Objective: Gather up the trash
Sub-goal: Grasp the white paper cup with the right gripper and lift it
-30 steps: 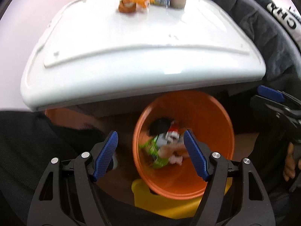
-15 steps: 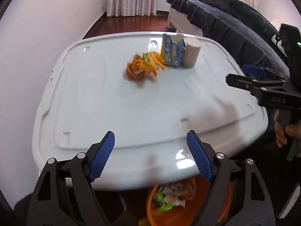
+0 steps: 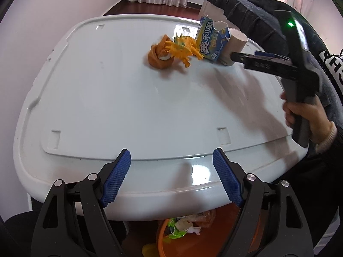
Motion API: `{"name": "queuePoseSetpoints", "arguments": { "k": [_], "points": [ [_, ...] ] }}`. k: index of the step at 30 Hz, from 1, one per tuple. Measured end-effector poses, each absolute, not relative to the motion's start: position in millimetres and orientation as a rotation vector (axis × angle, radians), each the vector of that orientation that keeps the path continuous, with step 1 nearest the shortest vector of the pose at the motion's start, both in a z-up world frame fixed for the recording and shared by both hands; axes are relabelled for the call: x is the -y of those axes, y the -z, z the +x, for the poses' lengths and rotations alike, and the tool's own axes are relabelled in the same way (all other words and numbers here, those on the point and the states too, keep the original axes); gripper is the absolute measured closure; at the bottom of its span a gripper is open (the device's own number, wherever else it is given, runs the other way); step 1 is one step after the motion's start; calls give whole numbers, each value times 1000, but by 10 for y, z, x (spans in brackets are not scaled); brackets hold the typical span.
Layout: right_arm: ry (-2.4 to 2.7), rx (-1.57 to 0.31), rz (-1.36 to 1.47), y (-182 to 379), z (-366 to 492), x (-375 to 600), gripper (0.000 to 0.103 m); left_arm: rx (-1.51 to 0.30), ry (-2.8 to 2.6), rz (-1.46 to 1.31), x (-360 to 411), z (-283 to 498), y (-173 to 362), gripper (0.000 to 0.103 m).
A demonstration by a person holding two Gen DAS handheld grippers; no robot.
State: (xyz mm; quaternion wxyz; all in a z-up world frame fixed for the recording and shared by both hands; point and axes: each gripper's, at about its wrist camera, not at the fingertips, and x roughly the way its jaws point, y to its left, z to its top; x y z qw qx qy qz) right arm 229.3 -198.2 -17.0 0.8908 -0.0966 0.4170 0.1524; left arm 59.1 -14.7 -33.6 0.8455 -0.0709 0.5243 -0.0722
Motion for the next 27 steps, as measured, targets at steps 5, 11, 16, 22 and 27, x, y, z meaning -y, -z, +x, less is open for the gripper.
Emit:
{"name": "queuePoseSetpoints", "arguments": {
  "k": [5,11,16,22,27],
  "points": [
    [-310,-846,-205,233,2515,1884,22,-1124,161,-168,139,612,397,26],
    [-290,-874,-208,372,2794,1721,46,-1131,164,-158,170,639,438,25],
    [-302,-876,-196,392,2823,1607,57,-1121,154,-153,175,633,439,25],
    [-319,-891,-174,283,2635,1666,57,-1093,149,-175,133,644,393,25],
    [-312,-876,-32,-127,2310,1976,57,-1043,171,-208,151,750,223,25]
  ]
}}
